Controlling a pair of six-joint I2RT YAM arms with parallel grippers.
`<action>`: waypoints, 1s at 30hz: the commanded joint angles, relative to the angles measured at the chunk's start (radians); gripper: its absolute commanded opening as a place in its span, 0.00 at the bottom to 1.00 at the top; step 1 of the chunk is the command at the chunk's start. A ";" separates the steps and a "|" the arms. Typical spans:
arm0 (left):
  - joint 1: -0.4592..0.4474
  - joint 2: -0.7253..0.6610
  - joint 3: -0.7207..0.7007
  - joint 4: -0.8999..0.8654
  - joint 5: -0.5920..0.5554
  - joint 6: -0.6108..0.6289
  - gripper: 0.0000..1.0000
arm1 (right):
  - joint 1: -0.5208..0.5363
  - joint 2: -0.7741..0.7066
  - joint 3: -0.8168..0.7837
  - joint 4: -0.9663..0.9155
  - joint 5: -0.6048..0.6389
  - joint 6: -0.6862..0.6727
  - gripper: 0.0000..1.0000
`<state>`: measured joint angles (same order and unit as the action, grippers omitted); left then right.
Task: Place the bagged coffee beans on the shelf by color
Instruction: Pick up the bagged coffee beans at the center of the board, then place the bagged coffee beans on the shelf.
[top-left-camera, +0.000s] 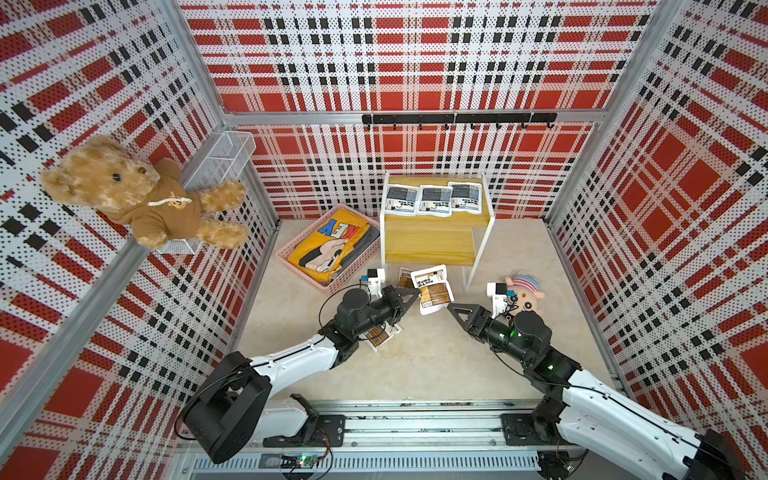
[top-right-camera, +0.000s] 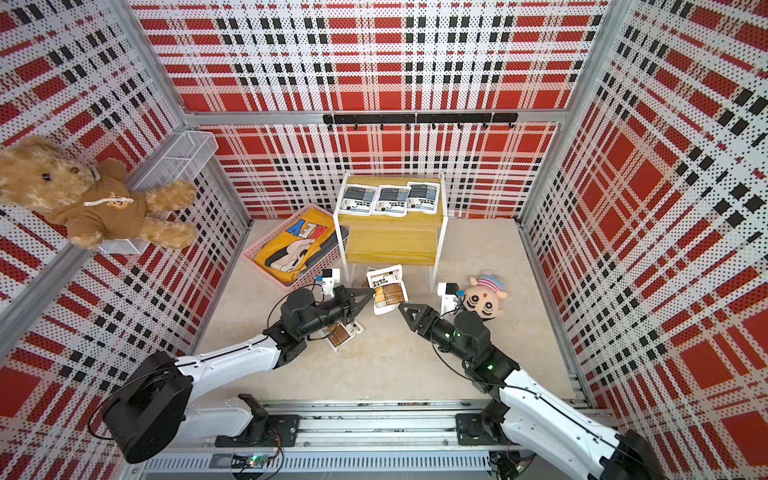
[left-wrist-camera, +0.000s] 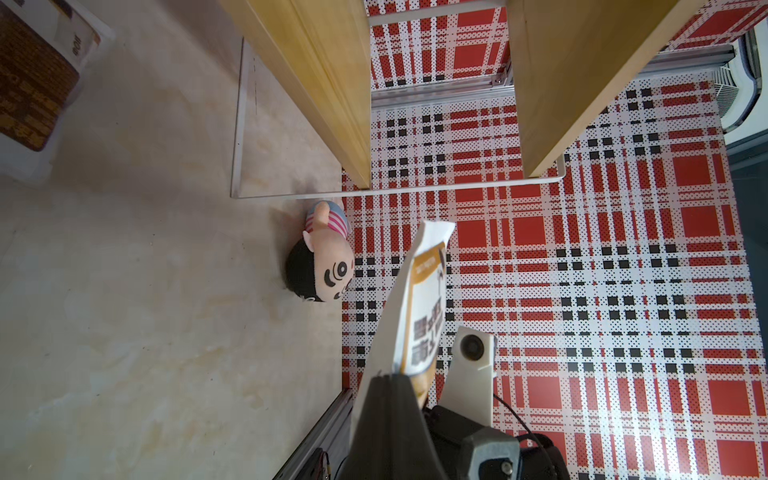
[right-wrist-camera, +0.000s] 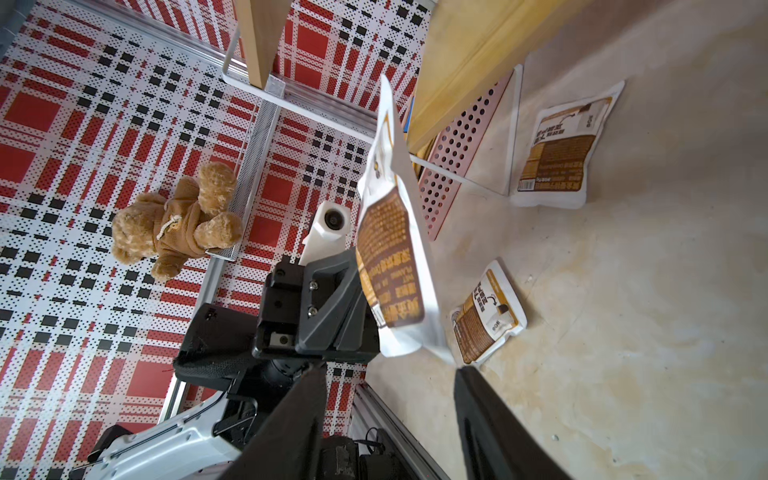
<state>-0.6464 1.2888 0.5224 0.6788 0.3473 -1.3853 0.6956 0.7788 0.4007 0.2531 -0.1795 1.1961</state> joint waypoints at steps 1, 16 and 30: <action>0.007 -0.020 0.021 -0.004 0.025 0.018 0.00 | 0.005 0.024 0.025 0.040 0.011 -0.030 0.55; 0.017 -0.034 0.020 -0.003 0.031 0.005 0.00 | 0.005 0.079 0.020 0.022 -0.008 -0.012 0.54; 0.023 -0.043 0.025 -0.009 0.026 0.009 0.00 | 0.004 0.108 0.025 -0.030 -0.017 0.042 0.56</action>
<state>-0.6315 1.2716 0.5228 0.6636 0.3618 -1.3869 0.6956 0.8829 0.4164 0.2653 -0.1913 1.2144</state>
